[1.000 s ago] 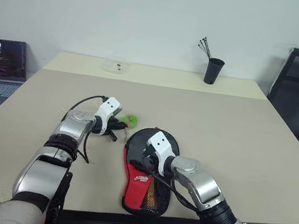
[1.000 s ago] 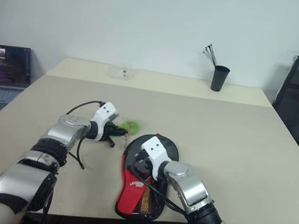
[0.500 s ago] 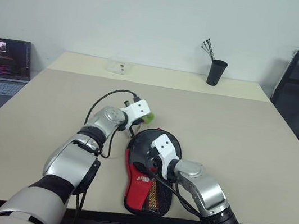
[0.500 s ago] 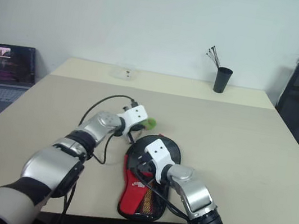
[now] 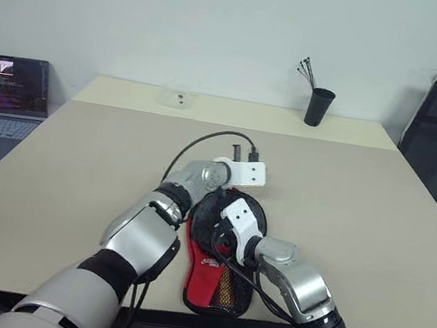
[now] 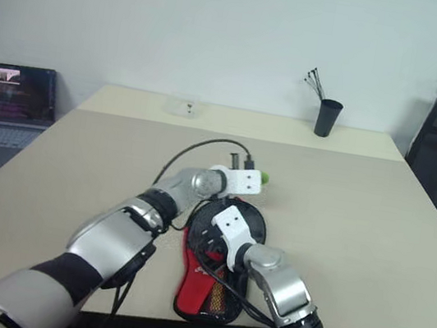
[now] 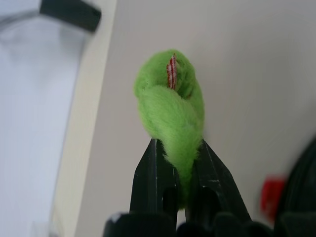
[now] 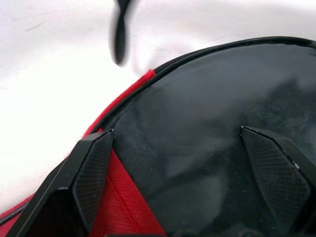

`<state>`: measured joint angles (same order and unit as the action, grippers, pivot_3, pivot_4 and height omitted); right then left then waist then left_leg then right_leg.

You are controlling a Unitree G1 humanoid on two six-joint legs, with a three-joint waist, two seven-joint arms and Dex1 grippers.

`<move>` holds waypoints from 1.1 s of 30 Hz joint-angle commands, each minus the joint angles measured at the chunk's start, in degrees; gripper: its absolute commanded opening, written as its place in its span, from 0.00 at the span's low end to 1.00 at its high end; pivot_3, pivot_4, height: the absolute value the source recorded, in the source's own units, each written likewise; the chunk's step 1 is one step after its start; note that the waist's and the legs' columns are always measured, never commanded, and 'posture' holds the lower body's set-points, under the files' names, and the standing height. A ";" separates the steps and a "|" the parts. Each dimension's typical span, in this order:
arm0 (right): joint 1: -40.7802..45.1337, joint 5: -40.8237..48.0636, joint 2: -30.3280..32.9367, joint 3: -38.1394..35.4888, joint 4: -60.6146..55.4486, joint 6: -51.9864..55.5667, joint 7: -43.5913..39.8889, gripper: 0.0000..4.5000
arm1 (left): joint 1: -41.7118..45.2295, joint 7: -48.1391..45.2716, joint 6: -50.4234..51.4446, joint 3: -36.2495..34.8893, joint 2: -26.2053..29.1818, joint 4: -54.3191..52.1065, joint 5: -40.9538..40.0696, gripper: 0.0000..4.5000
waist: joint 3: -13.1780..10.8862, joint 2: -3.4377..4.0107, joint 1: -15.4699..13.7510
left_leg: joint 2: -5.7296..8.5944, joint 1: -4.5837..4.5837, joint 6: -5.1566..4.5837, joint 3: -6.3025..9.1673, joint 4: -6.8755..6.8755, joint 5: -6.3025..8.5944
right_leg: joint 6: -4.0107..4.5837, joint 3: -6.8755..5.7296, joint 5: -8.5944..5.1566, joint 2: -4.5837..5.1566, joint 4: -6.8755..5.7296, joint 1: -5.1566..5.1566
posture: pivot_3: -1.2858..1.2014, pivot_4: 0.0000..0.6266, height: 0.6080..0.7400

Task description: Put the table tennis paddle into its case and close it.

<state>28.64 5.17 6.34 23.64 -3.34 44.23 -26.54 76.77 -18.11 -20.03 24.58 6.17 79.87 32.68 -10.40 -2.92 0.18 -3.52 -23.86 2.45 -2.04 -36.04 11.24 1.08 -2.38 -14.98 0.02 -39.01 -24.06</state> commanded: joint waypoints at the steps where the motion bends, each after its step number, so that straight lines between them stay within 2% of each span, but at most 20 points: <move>1: -3.11 -0.14 0.24 2.08 3.69 4.85 -0.42 1.00 | 3.67 0.69 -3.01 -1.22 -2.57 -1.83 -1.02 0.00 | 0.00 0.01 0.01 | 0.00 0.00 0.00 -0.01 0.00 0.00 | 0.00 0.01 0.00 0.00 0.00 0.00 | 0.52 0.24 1.00; 10: -2.87 0.06 0.11 2.02 3.77 4.98 -0.41 1.00 | 3.11 -4.81 -5.00 -2.57 -4.86 -2.10 -3.12 0.00 | 0.01 0.02 0.01 | 0.01 0.00 0.00 -0.01 0.00 0.00 | 0.00 0.01 0.00 -0.01 0.00 0.00 | 0.52 0.24 1.00; 13: -2.56 0.13 0.12 2.17 3.80 5.08 -0.66 1.00 | 2.01 -9.94 -4.76 -4.34 -4.80 -2.07 -5.10 0.19 | 0.01 0.03 0.02 | 0.01 0.00 0.00 -0.01 0.00 0.00 | 0.00 0.00 0.00 -0.02 0.00 0.00 | 0.52 0.24 1.00; 18: -1.98 0.05 0.18 2.33 4.09 5.06 -0.92 1.00 | 0.96 -15.51 -4.89 -7.35 -4.84 -2.41 -8.27 0.58 | 0.04 0.08 0.10 | 0.00 0.01 0.00 -0.01 0.00 0.00 | 0.00 0.01 0.00 -0.04 0.00 0.00 | 0.52 0.24 1.00; 21: -1.45 -0.27 0.43 2.60 4.37 4.89 -1.21 1.00 | -0.15 -23.97 -4.60 -11.26 -5.03 -2.77 -13.01 0.81 | 0.15 0.26 0.26 | -0.01 0.02 0.00 -0.02 0.00 0.00 | 0.00 0.02 0.00 -0.07 0.00 0.00 | 0.52 0.24 1.00; 23: -1.26 -0.31 0.47 2.56 4.54 4.92 -1.29 1.00 | -0.56 -25.79 -4.70 -12.39 -4.69 -3.08 -14.30 0.97 | 0.21 0.34 0.30 | -0.01 0.02 -0.01 -0.02 0.00 0.00 | 0.00 0.02 0.00 -0.08 -0.01 0.00 | 0.52 0.24 1.00; 27: -0.98 -0.35 0.35 2.59 4.64 5.10 -1.36 1.00 | -0.06 -23.76 -3.77 -14.20 -3.49 -3.40 -15.63 0.99 | 0.24 0.39 0.31 | -0.02 0.03 -0.01 0.00 0.00 0.00 | 0.00 0.03 0.00 -0.10 -0.02 0.00 | 0.52 0.24 1.00; 33: -0.90 -0.24 0.43 2.27 4.27 5.47 -1.31 1.00 | 1.79 -15.80 -1.68 -15.79 0.70 -3.54 -15.55 0.99 | 0.26 0.40 0.37 | -0.03 0.04 -0.01 0.00 0.00 0.00 | 0.00 0.04 0.00 -0.11 -0.02 0.00 | 0.52 0.24 1.00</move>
<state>29.99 5.21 6.12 24.27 -2.86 45.46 -27.31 75.98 -36.18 -21.73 10.16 5.83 78.62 18.00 -10.14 -2.52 0.55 -3.55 -23.82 2.44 -2.04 -36.04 11.24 1.08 -2.34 -14.98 -0.09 -39.03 -24.06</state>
